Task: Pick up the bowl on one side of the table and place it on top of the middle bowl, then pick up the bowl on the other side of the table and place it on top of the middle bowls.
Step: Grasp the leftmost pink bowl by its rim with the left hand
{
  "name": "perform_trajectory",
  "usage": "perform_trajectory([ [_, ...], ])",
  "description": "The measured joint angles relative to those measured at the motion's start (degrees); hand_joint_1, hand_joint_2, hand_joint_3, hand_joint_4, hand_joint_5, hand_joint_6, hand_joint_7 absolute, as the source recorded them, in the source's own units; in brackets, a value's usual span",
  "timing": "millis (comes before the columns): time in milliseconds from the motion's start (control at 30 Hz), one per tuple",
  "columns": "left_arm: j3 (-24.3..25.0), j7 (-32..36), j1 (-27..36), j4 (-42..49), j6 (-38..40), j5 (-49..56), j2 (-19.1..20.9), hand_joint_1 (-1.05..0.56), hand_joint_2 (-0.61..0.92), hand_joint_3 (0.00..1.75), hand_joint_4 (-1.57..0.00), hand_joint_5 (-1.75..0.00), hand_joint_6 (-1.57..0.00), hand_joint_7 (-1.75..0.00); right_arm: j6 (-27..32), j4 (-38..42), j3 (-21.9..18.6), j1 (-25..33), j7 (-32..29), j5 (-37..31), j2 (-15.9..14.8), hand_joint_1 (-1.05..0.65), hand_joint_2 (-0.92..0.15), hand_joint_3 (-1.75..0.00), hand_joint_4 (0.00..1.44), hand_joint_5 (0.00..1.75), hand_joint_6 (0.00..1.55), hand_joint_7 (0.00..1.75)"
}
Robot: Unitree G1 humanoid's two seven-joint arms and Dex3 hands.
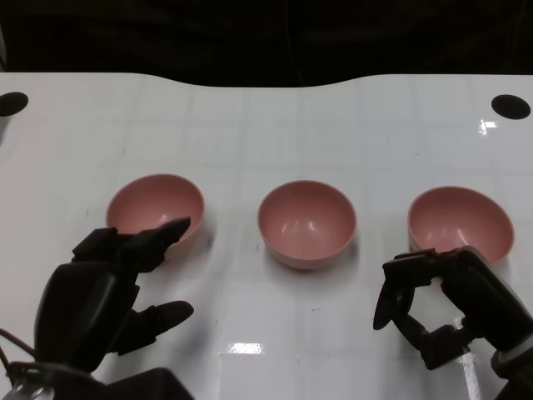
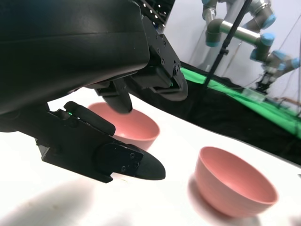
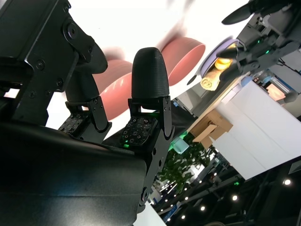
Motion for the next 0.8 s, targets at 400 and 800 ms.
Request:
perform_trajectory([
  [400,-7.25,-3.83,-6.71,-2.1,21.08,15.68,0.86,-0.54,0.92,0.07,-0.14,-0.62,-0.27,0.0,1.15,-1.69,-0.08,0.63,0.56,0.23,0.09,0.25,-0.08,-1.5,1.0,1.41,1.02,1.15],
  [800,-14.51,-10.51,-16.23,7.73,32.79,19.1,0.99,-0.55,0.92,0.08,-0.27,-0.48,-0.33,-0.02,2.09,-2.81,-0.09,1.05,0.71,-0.09,0.17,0.24,-0.05,-1.52,1.01,1.42,1.03,1.14],
])
